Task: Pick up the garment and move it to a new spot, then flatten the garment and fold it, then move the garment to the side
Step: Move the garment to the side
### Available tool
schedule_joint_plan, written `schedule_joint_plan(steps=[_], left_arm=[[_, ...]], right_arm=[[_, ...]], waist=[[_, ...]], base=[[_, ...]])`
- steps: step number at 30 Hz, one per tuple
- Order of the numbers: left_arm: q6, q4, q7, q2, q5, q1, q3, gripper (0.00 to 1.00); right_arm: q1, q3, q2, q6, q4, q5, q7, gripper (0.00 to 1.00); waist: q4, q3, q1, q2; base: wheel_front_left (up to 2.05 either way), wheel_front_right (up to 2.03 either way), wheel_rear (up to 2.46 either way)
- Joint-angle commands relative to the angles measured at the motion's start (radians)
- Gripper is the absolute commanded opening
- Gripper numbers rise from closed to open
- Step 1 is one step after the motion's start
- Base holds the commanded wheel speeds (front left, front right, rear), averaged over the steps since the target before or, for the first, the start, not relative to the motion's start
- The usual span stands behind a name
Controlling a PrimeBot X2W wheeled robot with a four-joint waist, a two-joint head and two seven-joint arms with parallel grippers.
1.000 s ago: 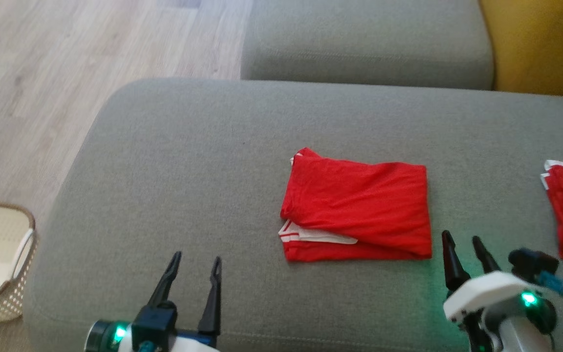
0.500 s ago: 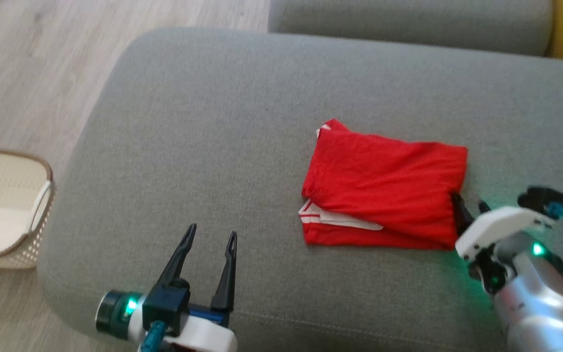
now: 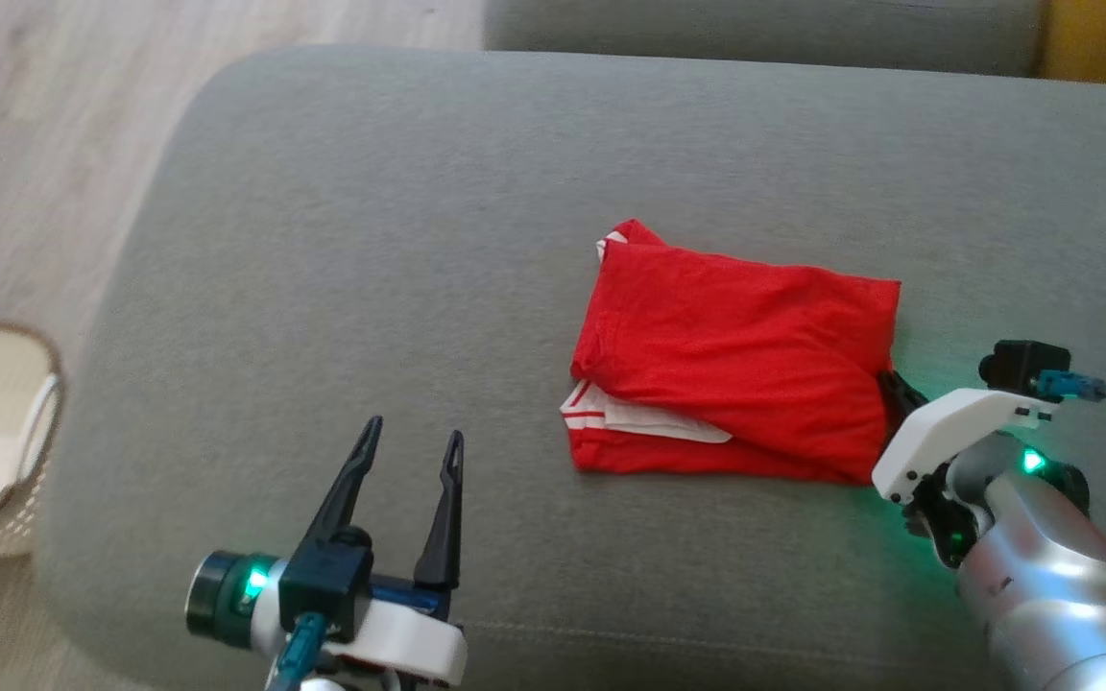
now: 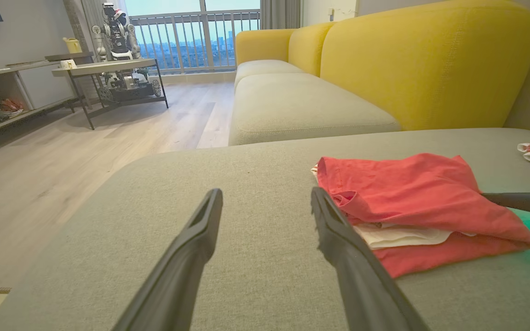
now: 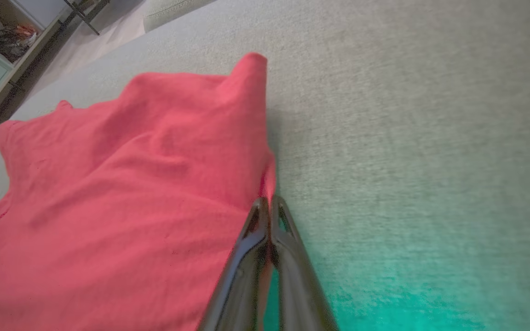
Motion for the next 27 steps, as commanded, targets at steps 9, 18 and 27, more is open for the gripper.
schedule_joint_plan(steps=[9,18,27], left_arm=[[0.002,-0.045,-0.012,-0.007,0.000,-0.027,0.039,1.00],[-0.003,-0.052,-0.012,-0.007,0.007,-0.056,0.038,1.00],[-0.010,-0.057,-0.012,-0.006,0.008,-0.071,0.036,1.00]], right_arm=[[-0.094,0.081,-0.134,-0.001,-0.060,-0.062,-0.041,0.00],[-0.200,0.092,-0.295,-0.001,-0.086,-0.150,-0.008,0.00],[-0.268,0.033,-0.388,-0.001,-0.087,-0.226,-0.011,0.00]], waist=[[-0.189,-0.004,0.0000,0.0000],[-0.263,0.015,0.0000,0.0000],[-0.256,0.045,0.0000,0.0000]], base=[[0.00,0.00,0.00],[0.00,0.00,0.00],[0.00,0.00,0.00]])
